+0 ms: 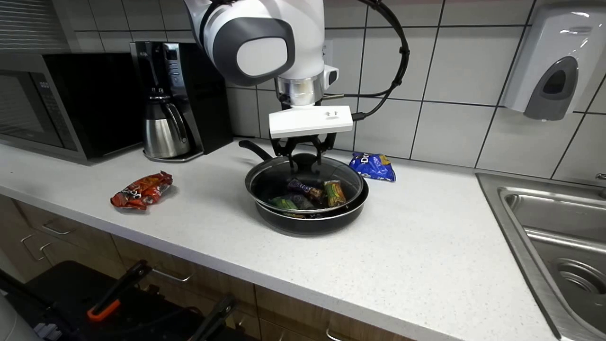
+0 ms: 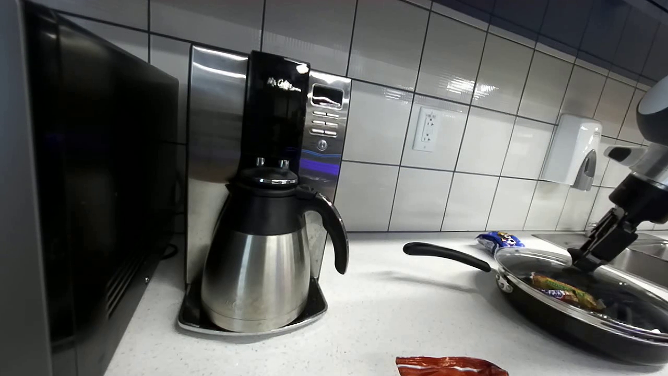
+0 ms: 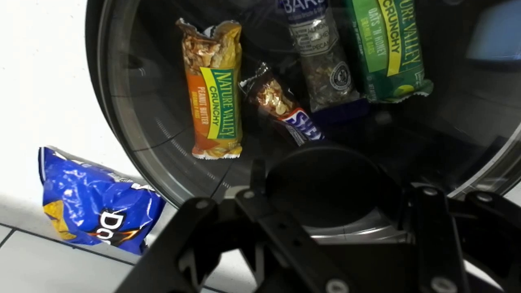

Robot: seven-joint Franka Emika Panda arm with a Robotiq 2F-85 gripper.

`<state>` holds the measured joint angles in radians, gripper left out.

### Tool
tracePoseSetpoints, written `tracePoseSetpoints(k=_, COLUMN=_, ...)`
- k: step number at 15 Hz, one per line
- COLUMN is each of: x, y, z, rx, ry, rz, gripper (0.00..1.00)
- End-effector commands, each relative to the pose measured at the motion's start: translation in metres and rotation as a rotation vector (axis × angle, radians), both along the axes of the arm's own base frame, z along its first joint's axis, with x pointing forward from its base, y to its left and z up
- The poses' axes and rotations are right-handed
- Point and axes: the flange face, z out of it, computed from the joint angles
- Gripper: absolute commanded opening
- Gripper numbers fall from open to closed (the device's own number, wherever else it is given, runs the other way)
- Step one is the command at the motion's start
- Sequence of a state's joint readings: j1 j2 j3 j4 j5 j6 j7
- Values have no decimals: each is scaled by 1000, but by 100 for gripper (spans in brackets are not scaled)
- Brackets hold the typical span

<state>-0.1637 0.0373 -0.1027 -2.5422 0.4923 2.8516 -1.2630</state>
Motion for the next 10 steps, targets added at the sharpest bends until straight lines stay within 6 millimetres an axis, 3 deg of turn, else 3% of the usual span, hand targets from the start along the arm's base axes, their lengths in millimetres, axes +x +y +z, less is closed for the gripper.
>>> tracePoseSetpoints(k=1, x=-8, y=-7, z=19, rx=-20, ry=-47, rz=5, gripper=39)
tracePoseSetpoints(k=10, x=-10, y=-14, z=17, rx=-23, ry=-47, rz=0, gripper=39)
